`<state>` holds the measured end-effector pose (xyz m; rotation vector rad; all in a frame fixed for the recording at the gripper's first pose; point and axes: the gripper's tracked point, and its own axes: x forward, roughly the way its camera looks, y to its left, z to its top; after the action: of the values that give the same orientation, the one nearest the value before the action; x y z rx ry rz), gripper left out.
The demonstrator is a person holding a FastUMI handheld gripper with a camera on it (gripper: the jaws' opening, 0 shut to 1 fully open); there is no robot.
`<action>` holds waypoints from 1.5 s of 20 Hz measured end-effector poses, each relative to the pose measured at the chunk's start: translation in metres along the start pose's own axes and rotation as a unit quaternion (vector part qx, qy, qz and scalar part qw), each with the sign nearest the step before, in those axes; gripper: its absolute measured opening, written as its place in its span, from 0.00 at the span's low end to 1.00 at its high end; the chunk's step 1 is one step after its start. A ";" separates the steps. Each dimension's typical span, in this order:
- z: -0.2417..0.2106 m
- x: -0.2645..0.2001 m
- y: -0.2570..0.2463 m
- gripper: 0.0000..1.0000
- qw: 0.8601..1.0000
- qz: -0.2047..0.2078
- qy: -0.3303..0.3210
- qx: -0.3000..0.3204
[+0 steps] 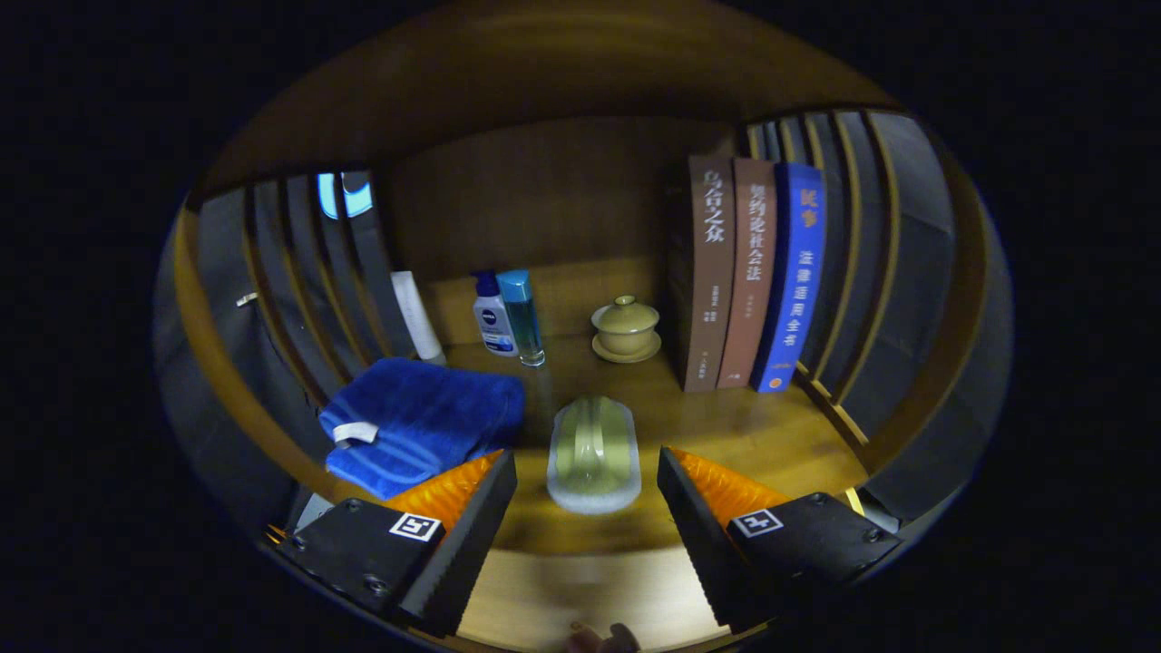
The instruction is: Pull open the drawer, take out the items inside it, and place them on the countertop above the cabinet.
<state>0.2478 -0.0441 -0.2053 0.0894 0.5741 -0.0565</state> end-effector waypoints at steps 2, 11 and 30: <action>0.001 -0.042 0.004 1.00 0.999 0.008 -0.046 0.001; -0.088 -0.202 0.009 0.99 0.982 0.018 -0.189 -0.013; -0.229 -0.139 -0.004 1.00 0.994 -0.002 -0.112 0.005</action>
<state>0.0073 -0.0207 -0.3210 0.0904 0.3496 -0.0732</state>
